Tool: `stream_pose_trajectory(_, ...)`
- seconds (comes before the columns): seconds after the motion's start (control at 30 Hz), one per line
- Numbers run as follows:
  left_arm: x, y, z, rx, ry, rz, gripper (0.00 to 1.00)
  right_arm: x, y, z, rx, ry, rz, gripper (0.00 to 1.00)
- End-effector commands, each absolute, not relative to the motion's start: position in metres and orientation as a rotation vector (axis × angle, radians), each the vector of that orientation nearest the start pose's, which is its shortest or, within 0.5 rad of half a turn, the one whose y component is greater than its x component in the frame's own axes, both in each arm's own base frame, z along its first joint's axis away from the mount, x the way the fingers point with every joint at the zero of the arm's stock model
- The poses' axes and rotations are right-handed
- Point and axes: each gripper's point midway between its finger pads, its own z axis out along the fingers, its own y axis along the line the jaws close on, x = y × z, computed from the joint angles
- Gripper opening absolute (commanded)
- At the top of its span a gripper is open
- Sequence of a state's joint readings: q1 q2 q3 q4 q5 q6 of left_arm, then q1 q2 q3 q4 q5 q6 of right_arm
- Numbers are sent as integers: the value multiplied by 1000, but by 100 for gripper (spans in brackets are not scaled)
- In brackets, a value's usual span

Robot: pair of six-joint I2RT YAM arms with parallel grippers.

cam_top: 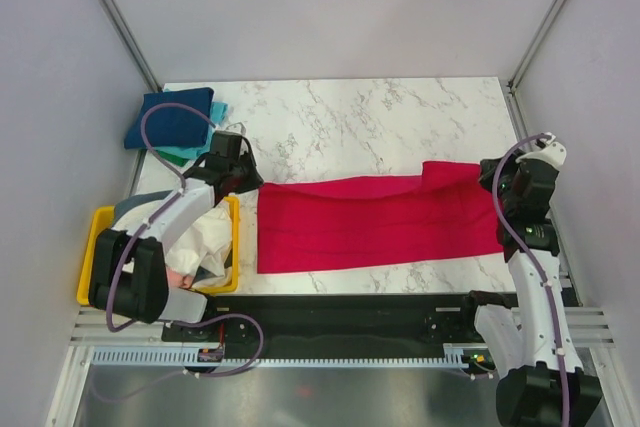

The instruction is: Fold and stack the t-shirts

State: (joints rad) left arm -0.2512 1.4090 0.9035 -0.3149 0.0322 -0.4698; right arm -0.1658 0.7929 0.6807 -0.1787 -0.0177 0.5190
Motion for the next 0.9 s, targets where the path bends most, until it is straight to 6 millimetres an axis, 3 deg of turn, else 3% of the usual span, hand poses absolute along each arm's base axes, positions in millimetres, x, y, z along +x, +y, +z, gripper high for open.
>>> stream_pose_trajectory(0.0, 336, -122, 115, -237, 2353, -416, 2, 299, -36, 208, 691, 1787, 221, 0)
stream_pose_trajectory(0.17, 301, -133, 108, -229, 2387, -490, 2, 281, -47, 187, 803, 1778, 184, 0)
stream_pose_trajectory(0.43, 246, -132, 103, -315, 2396, -601, 2, 249, -70, 124, 1061, 1779, 164, 0)
stream_pose_trajectory(0.47, 240, -131, 97, -324, 2412, -603, 7, 244, -71, 111, 1095, 1790, 163, 0)
stream_pose_trajectory(0.53, 231, -135, 96, -321, 2431, -642, 16, 239, -76, 103, 1155, 1768, 167, 19)
stream_pose_trajectory(0.57, 227, -135, 92, -322, 2447, -648, 29, 236, -76, 94, 1179, 1774, 167, 35)
stream_pose_trajectory(0.6, 224, -136, 93, -324, 2452, -659, 34, 234, -77, 92, 1204, 1766, 179, 73)
stream_pose_trajectory(0.63, 221, -135, 96, -323, 2454, -658, 39, 231, -81, 87, 1237, 1761, 169, 85)
stream_pose_trajectory(0.7, 226, -131, 107, -312, 2417, -627, 50, 227, -88, 89, 1266, 1738, 152, 96)
stream_pose_trajectory(0.83, 245, -118, 142, -286, 2333, -520, 57, 225, -100, 108, 1268, 1692, 97, 97)
stream_pose_trajectory(0.87, 254, -120, 150, -260, 2324, -505, 57, 228, -102, 123, 1244, 1670, 102, 97)
